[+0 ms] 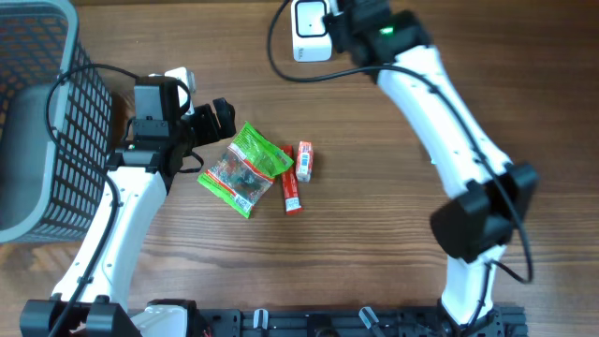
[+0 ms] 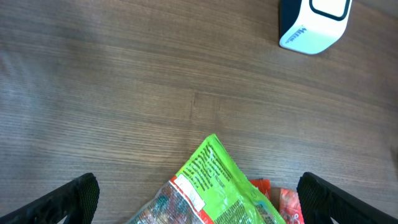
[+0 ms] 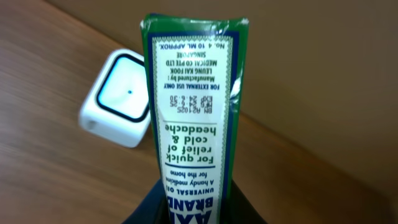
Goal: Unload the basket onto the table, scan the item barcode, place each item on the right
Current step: 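Raise the green box to the white scanner with the right gripper, then carry the green box to table right and release it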
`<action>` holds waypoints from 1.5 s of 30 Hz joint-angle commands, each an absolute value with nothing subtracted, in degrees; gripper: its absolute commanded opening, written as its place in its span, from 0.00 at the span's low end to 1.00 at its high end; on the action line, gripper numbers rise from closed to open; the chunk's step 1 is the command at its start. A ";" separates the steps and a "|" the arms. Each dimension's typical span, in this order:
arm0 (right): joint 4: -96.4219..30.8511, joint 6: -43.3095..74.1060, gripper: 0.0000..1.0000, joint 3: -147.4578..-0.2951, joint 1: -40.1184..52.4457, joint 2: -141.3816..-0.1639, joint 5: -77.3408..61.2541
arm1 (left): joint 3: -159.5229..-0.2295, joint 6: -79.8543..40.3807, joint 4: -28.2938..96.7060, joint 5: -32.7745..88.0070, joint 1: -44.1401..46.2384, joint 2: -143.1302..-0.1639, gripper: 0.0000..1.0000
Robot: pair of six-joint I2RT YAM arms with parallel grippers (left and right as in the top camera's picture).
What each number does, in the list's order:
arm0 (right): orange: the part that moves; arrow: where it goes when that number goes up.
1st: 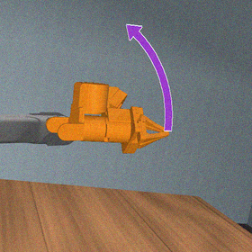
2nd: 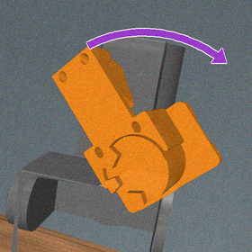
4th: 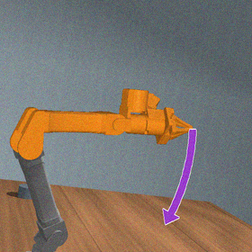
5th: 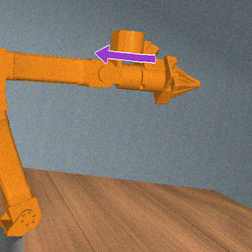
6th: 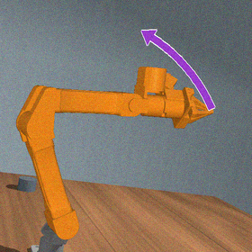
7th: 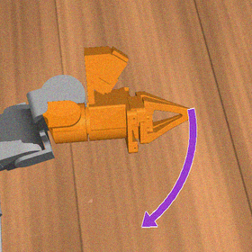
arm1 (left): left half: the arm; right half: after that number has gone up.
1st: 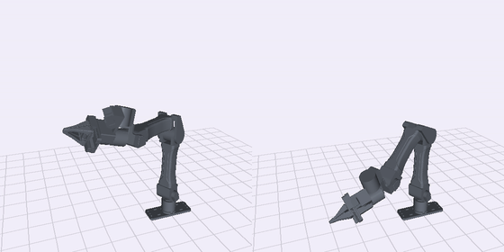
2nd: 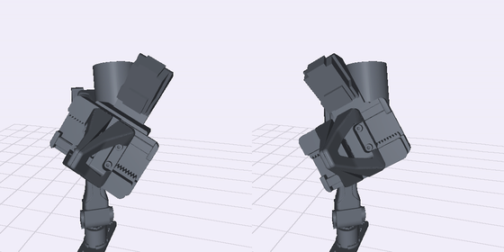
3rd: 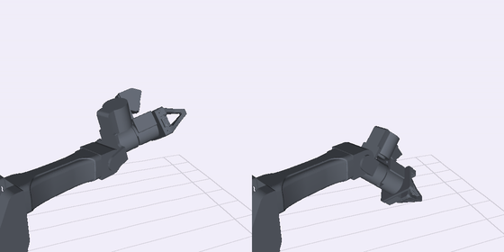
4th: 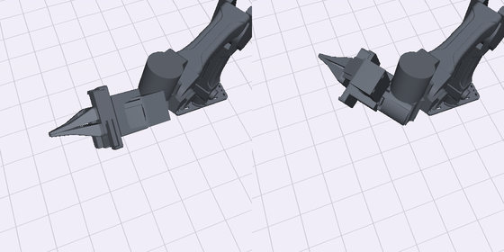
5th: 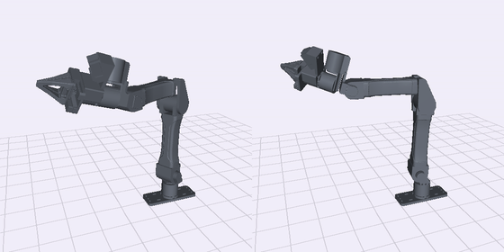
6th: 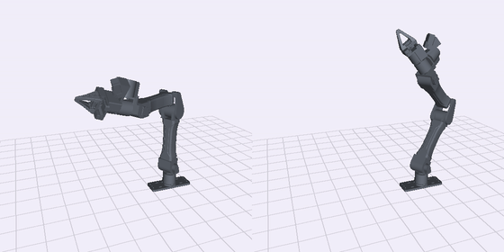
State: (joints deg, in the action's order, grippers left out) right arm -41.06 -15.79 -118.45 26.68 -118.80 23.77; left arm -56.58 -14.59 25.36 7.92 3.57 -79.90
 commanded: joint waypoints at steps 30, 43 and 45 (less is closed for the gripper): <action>-6.04 -53.93 0.04 -119.52 31.99 -143.39 54.41 | -56.88 -13.69 25.17 7.60 3.20 -79.40 1.00; -58.41 -6.00 0.04 -119.52 28.69 -115.72 27.83 | -56.88 -13.69 25.17 7.60 3.20 -79.40 1.00; -65.71 -2.52 0.04 -119.52 26.04 -113.34 20.97 | -56.88 -13.69 25.17 7.60 3.20 -79.40 1.00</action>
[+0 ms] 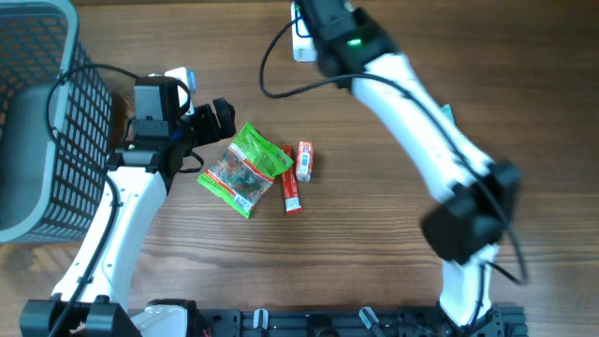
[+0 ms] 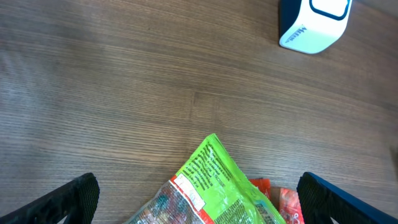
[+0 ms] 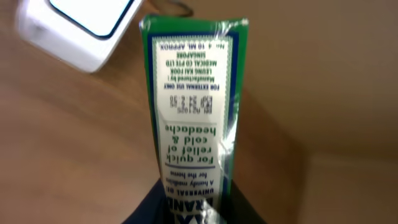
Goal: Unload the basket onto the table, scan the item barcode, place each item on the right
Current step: 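Carry the green box to table right and release it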
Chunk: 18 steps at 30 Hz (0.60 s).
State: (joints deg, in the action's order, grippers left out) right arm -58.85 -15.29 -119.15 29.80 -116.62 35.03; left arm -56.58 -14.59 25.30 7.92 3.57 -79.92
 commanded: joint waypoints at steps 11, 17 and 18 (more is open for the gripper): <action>-73.52 0.19 0.09 -100.12 10.87 -113.16 1.39 | -56.88 -13.69 25.17 7.60 3.20 -79.40 1.00; -66.35 0.10 0.25 -87.88 9.28 -113.16 1.50 | -56.88 -13.69 25.17 7.60 3.20 -79.40 1.00; -64.86 0.03 0.28 -86.48 9.30 -113.16 1.65 | -56.88 -13.69 25.17 7.60 3.20 -79.40 1.00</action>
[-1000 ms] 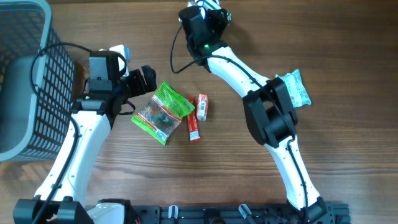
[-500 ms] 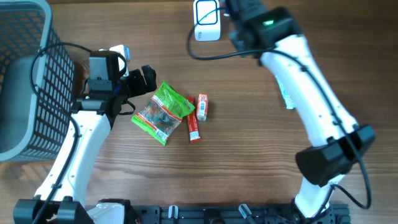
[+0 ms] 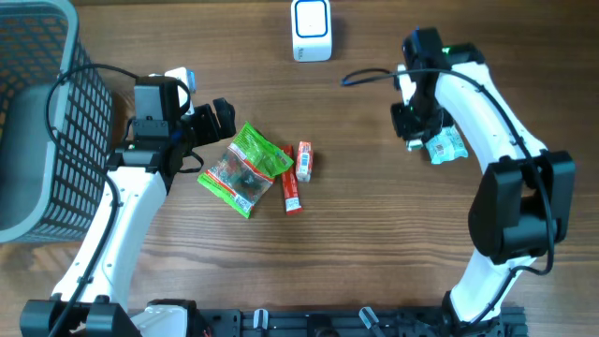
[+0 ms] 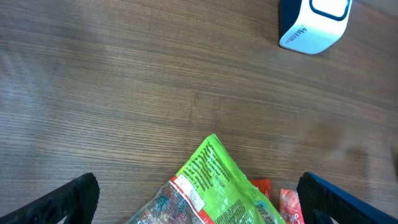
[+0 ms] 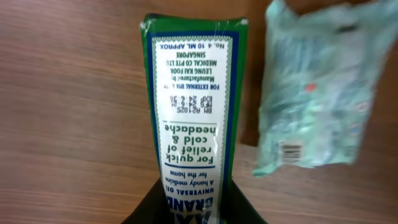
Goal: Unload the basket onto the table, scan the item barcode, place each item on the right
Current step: 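Carry the green box to table right and release it, then reach the right gripper to the red pack at table center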
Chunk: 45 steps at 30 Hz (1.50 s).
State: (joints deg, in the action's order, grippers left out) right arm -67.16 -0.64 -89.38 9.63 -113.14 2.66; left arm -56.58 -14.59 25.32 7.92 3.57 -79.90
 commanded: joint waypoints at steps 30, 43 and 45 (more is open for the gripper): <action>-40.62 11.49 0.07 -71.83 10.22 -112.18 22.20 | -56.88 -13.69 25.17 7.60 3.20 -79.40 1.00; -38.72 20.97 1.00 -75.53 23.00 -99.92 -19.90 | -56.88 -13.69 25.17 7.60 3.20 -79.40 1.00; -37.12 29.28 1.00 -75.48 25.71 -100.57 -20.05 | -56.88 -13.69 25.17 7.60 3.20 -79.40 1.00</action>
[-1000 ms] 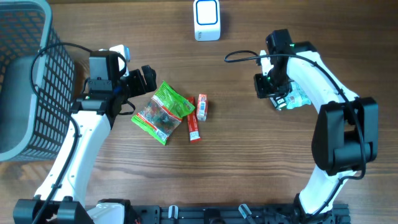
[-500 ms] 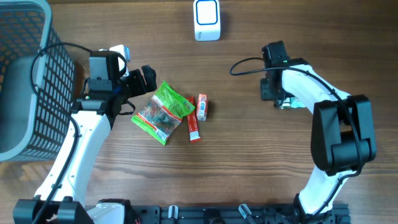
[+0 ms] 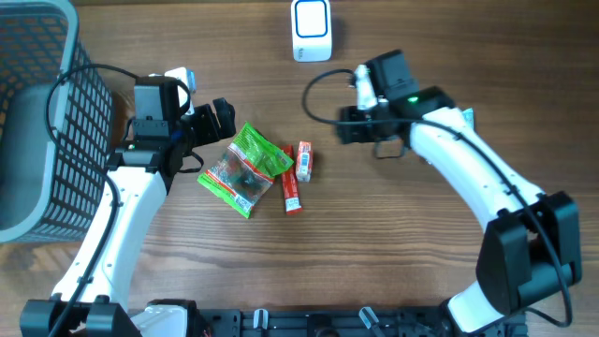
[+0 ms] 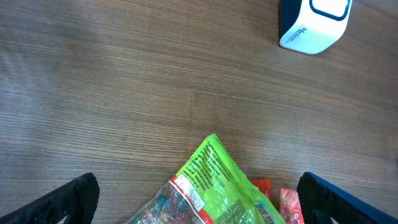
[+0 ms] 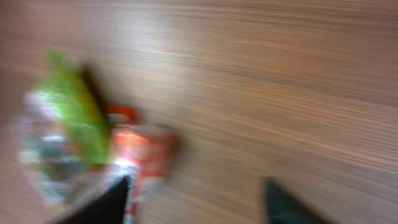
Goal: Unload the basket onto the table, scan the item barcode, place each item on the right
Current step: 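Reach the right gripper to the red pack at table center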
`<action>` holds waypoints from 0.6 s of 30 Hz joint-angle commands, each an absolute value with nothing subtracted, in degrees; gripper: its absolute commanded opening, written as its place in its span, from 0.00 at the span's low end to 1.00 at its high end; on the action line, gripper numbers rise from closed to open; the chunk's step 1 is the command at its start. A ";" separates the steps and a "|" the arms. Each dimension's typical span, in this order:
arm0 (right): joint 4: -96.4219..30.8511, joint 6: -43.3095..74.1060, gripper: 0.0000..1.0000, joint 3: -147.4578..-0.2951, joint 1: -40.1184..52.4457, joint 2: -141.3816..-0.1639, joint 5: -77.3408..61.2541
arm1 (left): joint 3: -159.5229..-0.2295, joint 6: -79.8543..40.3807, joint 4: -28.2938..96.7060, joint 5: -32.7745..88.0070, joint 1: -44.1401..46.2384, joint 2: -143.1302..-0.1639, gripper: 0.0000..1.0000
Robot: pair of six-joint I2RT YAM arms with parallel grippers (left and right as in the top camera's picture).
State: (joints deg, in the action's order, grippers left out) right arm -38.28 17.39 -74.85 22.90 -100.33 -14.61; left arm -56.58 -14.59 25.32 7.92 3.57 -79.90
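The white barcode scanner [image 3: 311,31] sits at the far middle of the table and also shows as the scanner [image 4: 311,25] in the left wrist view. A green snack bag [image 3: 245,168], a red-and-white packet [image 3: 304,161] and a red stick [image 3: 291,192] lie at the centre. My right gripper [image 3: 344,129] is open and empty, just right of the red packet. Its view is blurred, showing the green bag [image 5: 68,118] and the red packets [image 5: 143,149] ahead of the right gripper [image 5: 196,202]. My left gripper [image 4: 199,205] hangs open over the green bag [image 4: 217,180]. The green medicine box is out of view.
A grey wire basket [image 3: 37,112] stands at the left edge. A sliver of a pale teal packet [image 3: 465,115] shows behind my right forearm. My right arm reaches across the right half of the table.
My right gripper was shut on the green medicine box beside the pale packet at the right. Now it is open and empty, further left near the red packets. The left arm has not moved.
My right gripper held the green box up next to the scanner at the far edge, and was still by it a moment later. Then it carried the box over the right side by the pale packet. Now it is empty near the central pile.
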 commanded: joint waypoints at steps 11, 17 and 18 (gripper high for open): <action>-36.27 37.95 0.76 -75.35 41.91 -104.88 5.26 | -56.88 -13.69 25.17 7.60 3.20 -79.40 1.00; -35.64 39.22 0.65 -75.35 43.79 -109.60 9.56 | -56.88 -13.69 25.17 7.60 3.20 -79.40 1.00; -35.48 39.24 0.65 -75.35 43.66 -110.10 9.45 | -56.88 -13.69 25.17 7.60 3.20 -79.40 1.00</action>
State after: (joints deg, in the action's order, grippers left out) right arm -35.86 37.54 -74.85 43.94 -107.92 5.54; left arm -56.58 -14.59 25.32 7.92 3.57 -79.90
